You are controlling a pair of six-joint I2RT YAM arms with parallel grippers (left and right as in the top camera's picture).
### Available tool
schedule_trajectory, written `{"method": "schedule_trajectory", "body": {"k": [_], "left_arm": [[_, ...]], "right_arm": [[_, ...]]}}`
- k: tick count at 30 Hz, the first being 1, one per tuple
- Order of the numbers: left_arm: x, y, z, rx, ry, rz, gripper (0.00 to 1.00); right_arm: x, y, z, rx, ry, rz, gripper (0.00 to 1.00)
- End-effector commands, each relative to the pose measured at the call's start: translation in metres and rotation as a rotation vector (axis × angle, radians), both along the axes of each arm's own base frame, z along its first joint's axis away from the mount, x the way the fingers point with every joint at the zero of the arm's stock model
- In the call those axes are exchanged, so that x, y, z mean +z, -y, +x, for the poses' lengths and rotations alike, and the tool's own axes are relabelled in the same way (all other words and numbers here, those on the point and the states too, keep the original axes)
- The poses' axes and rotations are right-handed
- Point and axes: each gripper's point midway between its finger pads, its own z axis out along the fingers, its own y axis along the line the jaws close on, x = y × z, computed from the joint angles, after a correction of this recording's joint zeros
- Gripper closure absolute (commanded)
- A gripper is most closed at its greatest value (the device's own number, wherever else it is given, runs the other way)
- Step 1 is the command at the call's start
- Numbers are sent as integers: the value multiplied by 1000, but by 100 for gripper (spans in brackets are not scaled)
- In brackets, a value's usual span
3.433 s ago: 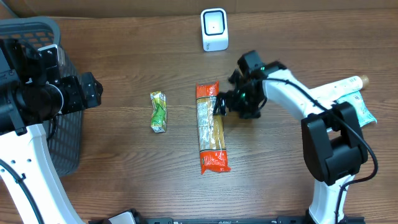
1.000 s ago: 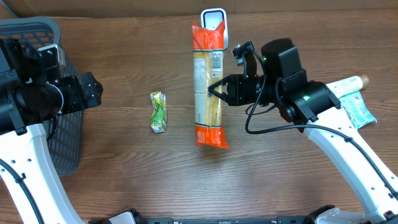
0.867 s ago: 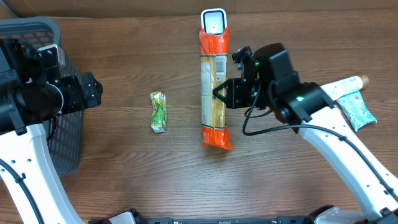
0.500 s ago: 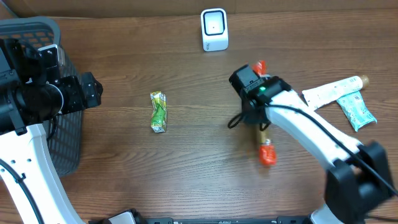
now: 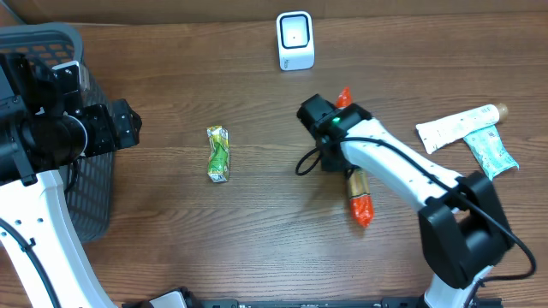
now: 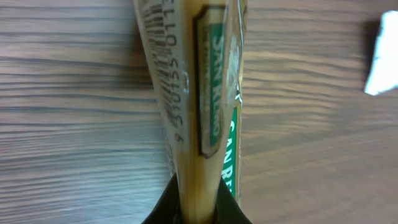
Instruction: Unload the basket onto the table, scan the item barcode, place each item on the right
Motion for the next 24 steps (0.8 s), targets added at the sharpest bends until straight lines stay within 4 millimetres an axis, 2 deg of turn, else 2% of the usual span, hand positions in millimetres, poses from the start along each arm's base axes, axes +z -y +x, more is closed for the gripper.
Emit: {"method": "schedule_trajectory", "body": {"k": [1,4,8,9,13,19,21,22,24], "left_arm": [[1,0,1,-17,2,3,0],[1,0,1,-17,2,3,1],[1,0,1,-17,2,3,1],[1,0,1,-17,2,3,0],[1,0,1,-17,2,3,0],[1,0,1,-17,2,3,0],[1,0,1,-17,2,3,0],[1,0,1,-17,2,3,1],[1,0,1,-17,2,3,0]], "right_arm": [[-13,-24,4,-1,-14,62,96],[-26,-40,0,6,-37,102,96],[-28,-61,-4,38,-44,162,94],[-28,-68,-5,47,-48,186,87],[-29,-94,-14,115,-102,303,50],[-20,-109,-19,153,-142,373,27],[-10,-109,-17,157,-137,373,17],[-3,-108,-15,154,-128,371,5],[16,-107,-10,153,-100,375,0]]}}
